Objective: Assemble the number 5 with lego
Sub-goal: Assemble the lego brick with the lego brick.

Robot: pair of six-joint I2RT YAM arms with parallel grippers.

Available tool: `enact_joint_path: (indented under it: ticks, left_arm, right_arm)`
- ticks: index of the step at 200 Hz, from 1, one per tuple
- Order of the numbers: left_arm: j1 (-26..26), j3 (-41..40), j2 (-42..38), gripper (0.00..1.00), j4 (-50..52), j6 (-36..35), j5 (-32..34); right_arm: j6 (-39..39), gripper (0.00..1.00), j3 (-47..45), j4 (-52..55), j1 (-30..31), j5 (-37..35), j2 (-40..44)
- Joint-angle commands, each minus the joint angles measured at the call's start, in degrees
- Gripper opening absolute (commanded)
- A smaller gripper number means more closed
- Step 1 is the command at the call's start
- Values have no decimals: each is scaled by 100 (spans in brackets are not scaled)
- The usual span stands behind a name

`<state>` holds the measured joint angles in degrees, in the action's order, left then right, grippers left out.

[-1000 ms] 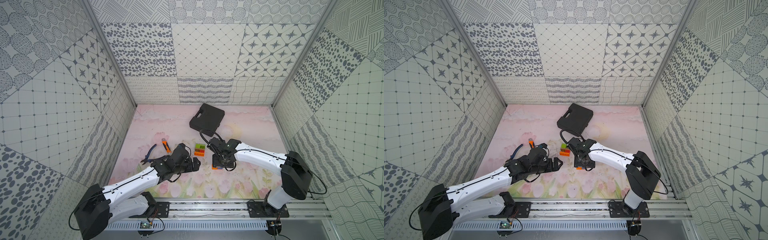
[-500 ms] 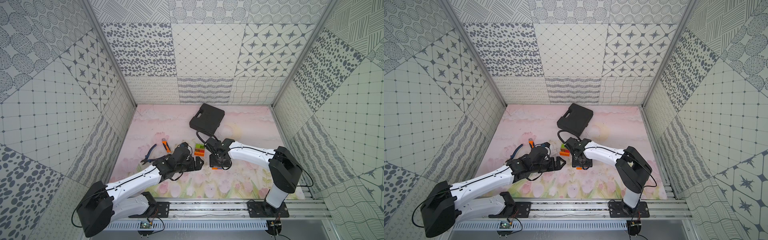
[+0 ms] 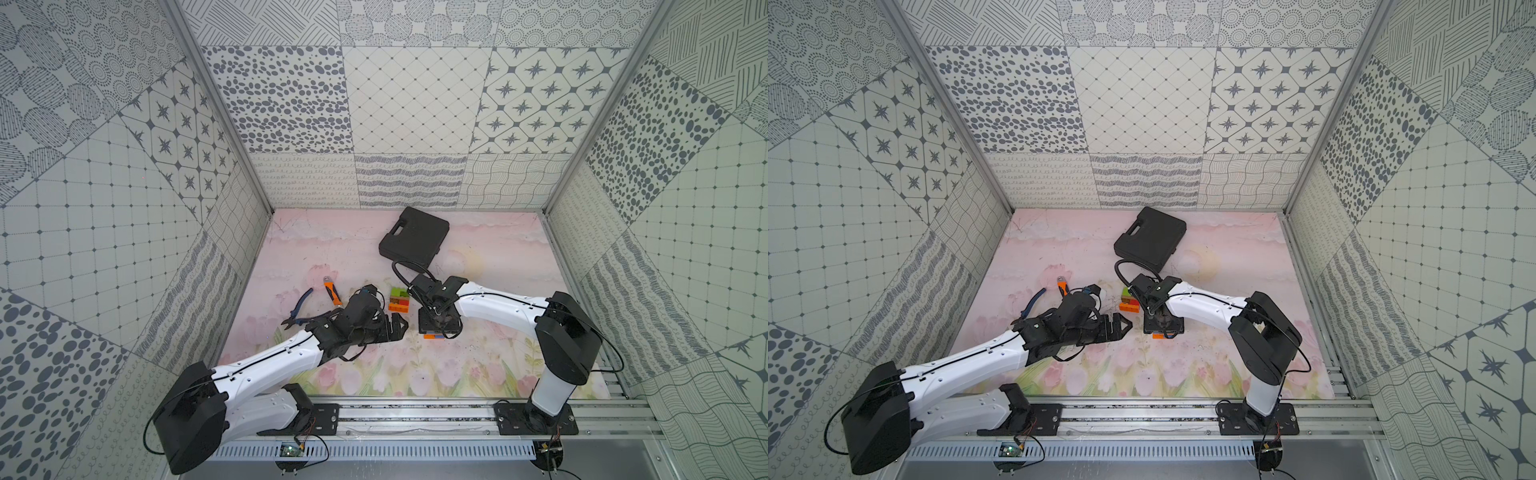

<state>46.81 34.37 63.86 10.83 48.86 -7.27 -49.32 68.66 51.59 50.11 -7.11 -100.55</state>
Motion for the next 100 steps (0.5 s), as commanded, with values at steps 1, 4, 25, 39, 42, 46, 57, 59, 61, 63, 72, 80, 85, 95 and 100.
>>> enact_joint_path:
  ticks: [1,4,25,39,42,46,57,59,61,63,72,80,85,95,100]
  left_arm:
    - [-5,30,-24,100,-180,-94,-38]
    - [0,26,-24,100,-180,-96,-38]
    - [-5,28,-19,100,-186,-80,-44]
    - [-5,26,-17,100,-182,-88,-37]
    - [-5,26,-14,100,-182,-92,-38]
    - [-5,30,-14,100,-179,-93,-31]
    - [2,26,-14,100,-178,-82,-33]
    - [-3,33,-16,100,-178,-82,-28]
    - [-4,28,-21,100,-178,-81,-29]
    - [-5,26,-17,100,-182,-81,-29]
    - [-5,21,-17,100,-180,-84,-27]
    - [-5,24,-19,100,-184,-79,-29]
    - [-5,27,-15,100,-179,-83,-27]
    - [-5,21,-22,100,-185,-80,-21]
    - [-5,17,-24,100,-176,-80,-16]
  right_arm:
    - [-86,68,-17,-170,-36,-9,-219]
    - [-94,68,-26,-176,-36,-4,-219]
    - [-122,68,-37,-152,-34,-13,-218]
    - [-157,68,-44,-153,-29,3,-215]
    - [-170,68,-46,-154,-31,5,-210]
    - [-179,68,-45,-162,-21,20,-210]
    - [-224,68,-35,-184,-19,39,-210]
    - [-233,69,-37,-193,-14,44,-210]
    - [-235,68,-37,-196,-15,46,-215]
    - [-242,68,-37,-205,-11,53,-218]
    - [-275,68,-29,-199,-11,72,-245]
    - [-291,68,-12,-188,-3,76,-287]
    - [-290,68,-3,-173,-1,72,-306]
    - [-294,68,0,-165,9,66,-329]
    - [-306,68,6,-164,18,55,-341]
